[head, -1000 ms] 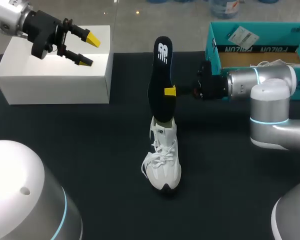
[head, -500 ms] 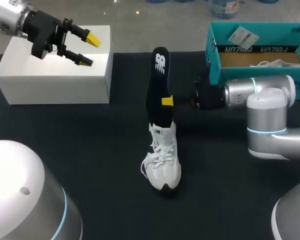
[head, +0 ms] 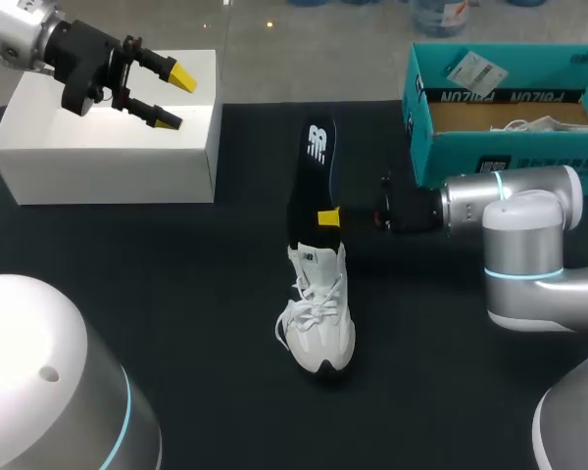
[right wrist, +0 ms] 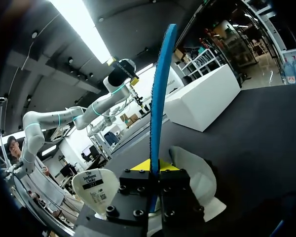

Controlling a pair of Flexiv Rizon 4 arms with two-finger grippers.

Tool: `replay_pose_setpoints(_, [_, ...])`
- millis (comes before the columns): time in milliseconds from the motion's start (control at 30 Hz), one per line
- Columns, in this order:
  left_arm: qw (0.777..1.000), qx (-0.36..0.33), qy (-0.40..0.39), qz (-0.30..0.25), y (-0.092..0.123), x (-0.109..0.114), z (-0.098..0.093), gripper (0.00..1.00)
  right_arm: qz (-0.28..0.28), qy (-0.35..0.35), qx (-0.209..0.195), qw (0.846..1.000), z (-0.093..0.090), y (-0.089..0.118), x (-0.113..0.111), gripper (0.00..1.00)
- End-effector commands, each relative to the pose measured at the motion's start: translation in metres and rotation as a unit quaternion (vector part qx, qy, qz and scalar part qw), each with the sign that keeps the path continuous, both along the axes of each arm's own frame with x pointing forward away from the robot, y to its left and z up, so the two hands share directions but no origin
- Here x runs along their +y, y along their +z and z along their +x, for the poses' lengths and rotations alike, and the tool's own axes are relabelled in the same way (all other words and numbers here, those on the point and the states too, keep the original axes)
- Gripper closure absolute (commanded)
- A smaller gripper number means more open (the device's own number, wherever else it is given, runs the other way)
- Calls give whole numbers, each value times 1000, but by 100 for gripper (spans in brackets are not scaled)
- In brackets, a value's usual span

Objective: Take the shoe out of the shoebox, open the shoe tongue, remove and reinsert the insole, then place the shoe into the shoebox

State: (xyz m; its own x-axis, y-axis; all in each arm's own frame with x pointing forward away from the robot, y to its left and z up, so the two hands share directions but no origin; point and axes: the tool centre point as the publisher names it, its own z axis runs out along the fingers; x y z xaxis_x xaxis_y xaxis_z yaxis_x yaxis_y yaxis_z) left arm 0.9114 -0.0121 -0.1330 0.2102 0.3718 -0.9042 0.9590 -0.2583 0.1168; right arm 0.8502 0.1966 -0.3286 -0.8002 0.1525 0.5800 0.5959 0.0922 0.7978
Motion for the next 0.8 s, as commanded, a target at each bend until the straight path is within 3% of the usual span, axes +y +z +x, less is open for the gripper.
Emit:
replay_pose_setpoints(33, [1000,-1,0,1,0,0,-1,0,-4,-7,4,1000,-8,-1,3,100])
replay_pose_setpoints(433, [1000,-1,0,1,0,0,-1,0,-15,-7,37,999,-23,-10,7,100])
replay_pose_setpoints(800, [1000,-1,0,1,0,0,-1,0,-23,-13,46,999,-23,-11,2,100])
